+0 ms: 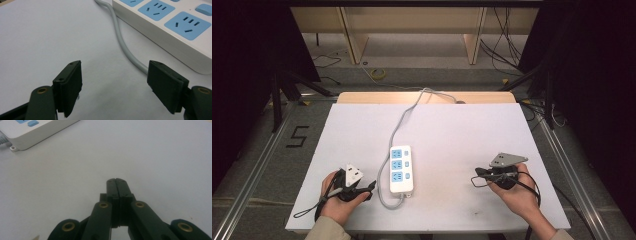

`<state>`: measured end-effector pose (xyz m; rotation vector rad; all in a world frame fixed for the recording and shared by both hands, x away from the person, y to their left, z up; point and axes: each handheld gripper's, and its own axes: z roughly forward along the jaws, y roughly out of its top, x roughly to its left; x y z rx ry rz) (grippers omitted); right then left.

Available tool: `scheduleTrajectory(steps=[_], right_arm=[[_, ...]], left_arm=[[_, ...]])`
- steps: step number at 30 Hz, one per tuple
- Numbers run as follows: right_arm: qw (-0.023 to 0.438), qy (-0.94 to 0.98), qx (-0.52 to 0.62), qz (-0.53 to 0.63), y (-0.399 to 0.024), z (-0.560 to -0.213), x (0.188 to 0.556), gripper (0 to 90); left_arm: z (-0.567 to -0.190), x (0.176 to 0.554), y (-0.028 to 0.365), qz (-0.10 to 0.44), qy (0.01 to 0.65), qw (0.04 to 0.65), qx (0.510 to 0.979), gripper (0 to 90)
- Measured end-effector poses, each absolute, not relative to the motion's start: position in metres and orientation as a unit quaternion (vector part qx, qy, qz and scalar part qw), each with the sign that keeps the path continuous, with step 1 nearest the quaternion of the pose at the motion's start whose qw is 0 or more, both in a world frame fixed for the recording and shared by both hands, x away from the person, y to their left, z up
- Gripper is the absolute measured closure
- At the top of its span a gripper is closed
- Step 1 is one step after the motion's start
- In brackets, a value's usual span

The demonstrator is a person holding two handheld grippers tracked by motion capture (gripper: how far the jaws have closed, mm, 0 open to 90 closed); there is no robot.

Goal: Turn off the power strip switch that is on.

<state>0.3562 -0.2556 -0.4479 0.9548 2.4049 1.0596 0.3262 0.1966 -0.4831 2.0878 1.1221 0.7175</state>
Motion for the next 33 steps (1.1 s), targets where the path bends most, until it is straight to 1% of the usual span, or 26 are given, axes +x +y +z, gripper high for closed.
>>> scheduleTrajectory(steps=[33], right_arm=[[0.163,0.855,0.328,0.368,-0.231,-0.443,0.369,90.0]], left_arm=[[-0.484,0.327,0.196,0.274,0.427,0.326,0.797,28.1]])
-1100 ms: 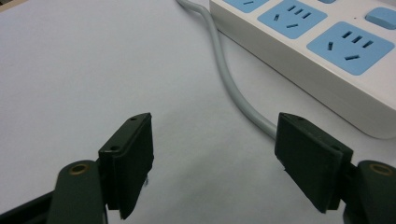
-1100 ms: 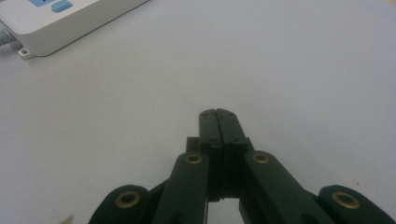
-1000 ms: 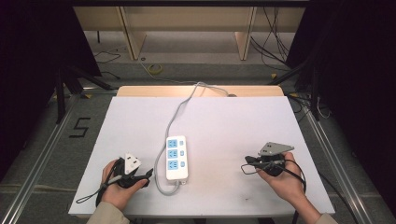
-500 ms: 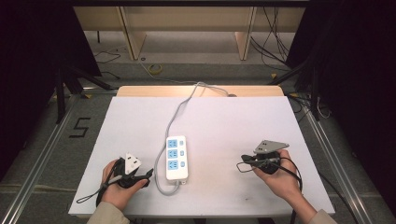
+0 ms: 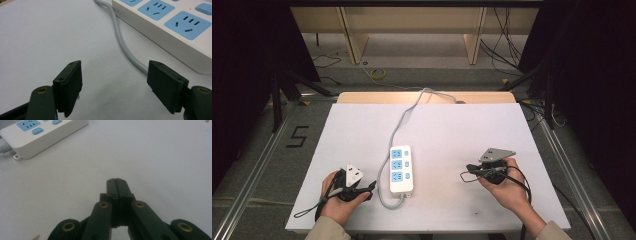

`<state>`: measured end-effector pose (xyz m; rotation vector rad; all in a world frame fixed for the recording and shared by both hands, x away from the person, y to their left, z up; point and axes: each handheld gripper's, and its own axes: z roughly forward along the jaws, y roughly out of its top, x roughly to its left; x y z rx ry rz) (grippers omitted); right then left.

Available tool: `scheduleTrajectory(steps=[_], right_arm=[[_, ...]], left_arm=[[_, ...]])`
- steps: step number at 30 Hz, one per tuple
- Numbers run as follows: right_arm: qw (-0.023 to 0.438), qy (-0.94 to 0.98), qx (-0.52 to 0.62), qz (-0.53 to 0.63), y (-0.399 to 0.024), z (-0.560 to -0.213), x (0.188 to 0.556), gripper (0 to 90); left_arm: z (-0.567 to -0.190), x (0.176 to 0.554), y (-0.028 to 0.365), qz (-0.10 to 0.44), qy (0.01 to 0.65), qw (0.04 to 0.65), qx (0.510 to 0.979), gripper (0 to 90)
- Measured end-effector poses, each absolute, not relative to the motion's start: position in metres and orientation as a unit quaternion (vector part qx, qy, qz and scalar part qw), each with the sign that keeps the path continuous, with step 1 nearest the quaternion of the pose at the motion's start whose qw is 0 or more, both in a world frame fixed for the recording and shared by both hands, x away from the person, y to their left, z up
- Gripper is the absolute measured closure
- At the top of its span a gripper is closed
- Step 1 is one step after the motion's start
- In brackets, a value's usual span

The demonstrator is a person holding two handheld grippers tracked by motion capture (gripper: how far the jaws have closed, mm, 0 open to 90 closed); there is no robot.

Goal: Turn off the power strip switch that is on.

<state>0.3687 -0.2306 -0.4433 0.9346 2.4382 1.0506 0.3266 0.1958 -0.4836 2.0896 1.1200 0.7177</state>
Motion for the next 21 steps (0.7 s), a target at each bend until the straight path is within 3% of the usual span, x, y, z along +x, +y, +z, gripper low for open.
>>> scheduleTrajectory(steps=[21], right_arm=[[0.162,0.857,0.323,0.368,-0.217,-0.44,0.375,90.0]], left_arm=[[-0.484,0.326,0.195,0.274,0.425,0.324,0.799,28.2]])
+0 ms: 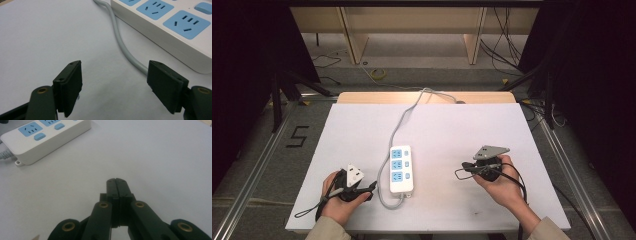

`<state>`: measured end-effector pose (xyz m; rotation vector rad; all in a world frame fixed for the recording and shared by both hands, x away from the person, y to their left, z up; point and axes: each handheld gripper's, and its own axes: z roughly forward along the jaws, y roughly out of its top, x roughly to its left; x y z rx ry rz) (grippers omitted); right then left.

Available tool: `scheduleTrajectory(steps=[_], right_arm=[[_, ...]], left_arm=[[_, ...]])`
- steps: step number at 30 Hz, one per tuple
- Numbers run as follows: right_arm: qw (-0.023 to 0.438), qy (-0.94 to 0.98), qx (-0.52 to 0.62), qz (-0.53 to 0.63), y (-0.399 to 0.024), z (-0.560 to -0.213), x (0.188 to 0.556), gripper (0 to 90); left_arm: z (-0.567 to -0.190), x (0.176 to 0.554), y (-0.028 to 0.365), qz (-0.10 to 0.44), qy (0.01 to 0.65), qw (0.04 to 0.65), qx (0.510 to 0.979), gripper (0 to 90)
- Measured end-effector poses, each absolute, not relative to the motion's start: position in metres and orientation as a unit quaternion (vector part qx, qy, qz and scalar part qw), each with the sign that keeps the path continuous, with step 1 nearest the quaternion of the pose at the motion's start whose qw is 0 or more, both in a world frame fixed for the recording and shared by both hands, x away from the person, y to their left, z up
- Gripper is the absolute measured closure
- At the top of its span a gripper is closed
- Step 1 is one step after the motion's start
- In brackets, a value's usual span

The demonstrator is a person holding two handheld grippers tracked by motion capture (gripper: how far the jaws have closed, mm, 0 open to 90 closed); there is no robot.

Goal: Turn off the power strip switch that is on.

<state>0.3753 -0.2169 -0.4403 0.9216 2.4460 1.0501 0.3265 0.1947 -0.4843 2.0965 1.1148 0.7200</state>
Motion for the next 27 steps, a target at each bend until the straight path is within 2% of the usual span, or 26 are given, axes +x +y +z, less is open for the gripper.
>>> scheduleTrajectory(steps=[27], right_arm=[[0.155,0.862,0.317,0.364,-0.199,-0.438,0.383,90.0]], left_arm=[[-0.485,0.327,0.193,0.274,0.423,0.324,0.801,28.1]])
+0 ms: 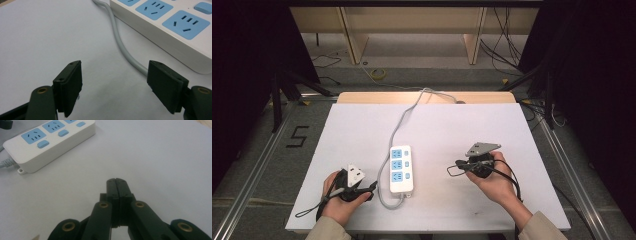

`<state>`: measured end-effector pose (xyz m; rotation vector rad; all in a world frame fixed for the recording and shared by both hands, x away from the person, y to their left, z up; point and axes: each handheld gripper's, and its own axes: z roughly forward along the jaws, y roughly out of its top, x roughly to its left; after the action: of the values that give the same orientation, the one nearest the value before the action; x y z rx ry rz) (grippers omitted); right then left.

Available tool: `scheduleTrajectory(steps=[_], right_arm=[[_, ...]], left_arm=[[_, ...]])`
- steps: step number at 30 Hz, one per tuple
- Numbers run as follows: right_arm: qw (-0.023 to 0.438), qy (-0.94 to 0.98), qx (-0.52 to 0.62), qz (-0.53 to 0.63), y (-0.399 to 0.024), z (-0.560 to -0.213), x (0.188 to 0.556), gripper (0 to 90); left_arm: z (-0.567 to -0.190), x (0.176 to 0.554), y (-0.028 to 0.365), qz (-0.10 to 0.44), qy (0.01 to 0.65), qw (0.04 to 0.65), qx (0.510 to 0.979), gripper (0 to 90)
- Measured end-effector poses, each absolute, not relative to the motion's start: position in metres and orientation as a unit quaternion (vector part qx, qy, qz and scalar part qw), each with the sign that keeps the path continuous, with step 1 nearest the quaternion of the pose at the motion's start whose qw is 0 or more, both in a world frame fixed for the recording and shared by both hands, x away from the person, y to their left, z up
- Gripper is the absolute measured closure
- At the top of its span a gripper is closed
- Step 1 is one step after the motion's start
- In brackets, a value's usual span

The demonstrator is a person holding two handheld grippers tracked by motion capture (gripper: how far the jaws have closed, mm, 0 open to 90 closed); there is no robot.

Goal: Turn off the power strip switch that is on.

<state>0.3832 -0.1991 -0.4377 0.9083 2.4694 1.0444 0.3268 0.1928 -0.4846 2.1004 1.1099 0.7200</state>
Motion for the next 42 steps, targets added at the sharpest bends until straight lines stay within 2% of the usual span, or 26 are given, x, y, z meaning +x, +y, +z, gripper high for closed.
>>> scheduleTrajectory(steps=[42], right_arm=[[0.144,0.871,0.308,0.353,-0.174,-0.434,0.395,90.0]], left_arm=[[-0.485,0.327,0.192,0.275,0.422,0.324,0.801,28.2]])
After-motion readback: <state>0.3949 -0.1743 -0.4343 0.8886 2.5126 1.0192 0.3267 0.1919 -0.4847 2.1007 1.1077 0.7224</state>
